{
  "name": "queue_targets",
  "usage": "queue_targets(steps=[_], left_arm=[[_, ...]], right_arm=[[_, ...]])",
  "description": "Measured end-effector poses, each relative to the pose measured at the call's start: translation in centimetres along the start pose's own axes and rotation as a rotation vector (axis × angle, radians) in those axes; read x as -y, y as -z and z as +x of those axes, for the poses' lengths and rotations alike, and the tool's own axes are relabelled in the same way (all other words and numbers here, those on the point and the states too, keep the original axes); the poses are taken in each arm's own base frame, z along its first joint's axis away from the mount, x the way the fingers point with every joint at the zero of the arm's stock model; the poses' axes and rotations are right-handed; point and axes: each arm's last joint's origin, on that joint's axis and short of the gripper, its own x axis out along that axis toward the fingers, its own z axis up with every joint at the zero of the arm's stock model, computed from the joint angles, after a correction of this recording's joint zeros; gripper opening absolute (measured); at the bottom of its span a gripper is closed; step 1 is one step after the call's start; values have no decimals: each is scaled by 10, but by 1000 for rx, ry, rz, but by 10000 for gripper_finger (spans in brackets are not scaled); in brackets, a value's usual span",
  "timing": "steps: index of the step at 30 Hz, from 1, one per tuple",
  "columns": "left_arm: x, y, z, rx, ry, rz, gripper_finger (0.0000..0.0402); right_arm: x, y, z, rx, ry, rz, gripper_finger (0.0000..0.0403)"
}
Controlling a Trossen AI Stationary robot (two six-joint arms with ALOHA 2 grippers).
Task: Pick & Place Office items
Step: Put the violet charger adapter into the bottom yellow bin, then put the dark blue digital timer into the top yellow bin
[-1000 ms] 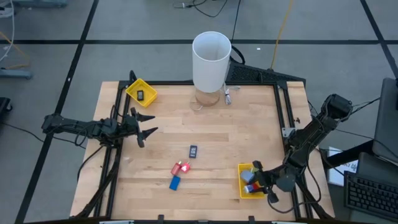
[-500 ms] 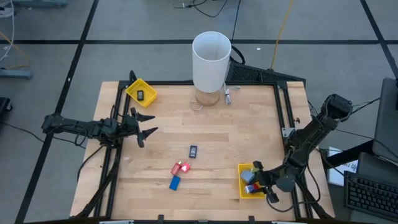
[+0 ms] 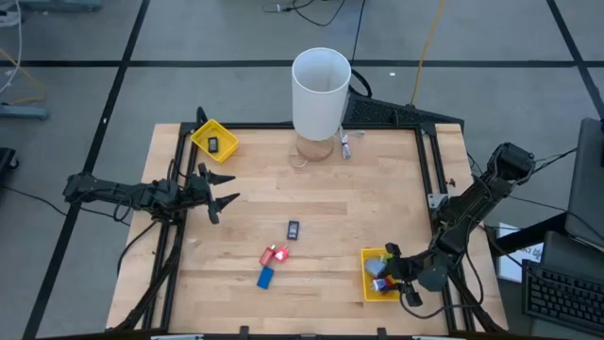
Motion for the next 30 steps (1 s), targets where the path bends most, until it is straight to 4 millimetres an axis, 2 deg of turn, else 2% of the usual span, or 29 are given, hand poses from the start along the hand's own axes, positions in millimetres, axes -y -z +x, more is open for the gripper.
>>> queue_targets(steps=[7, 17, 30], left_arm=[[0, 0, 0, 0, 0, 0, 269], [0, 0, 0, 0, 0, 0, 269], [0, 0, 0, 0, 0, 0, 269]], right_arm=[[0, 0, 0, 1, -1, 0, 138], [-2, -3, 0, 27, -21, 12, 165], [-3, -5, 0, 44, -33, -6, 165]])
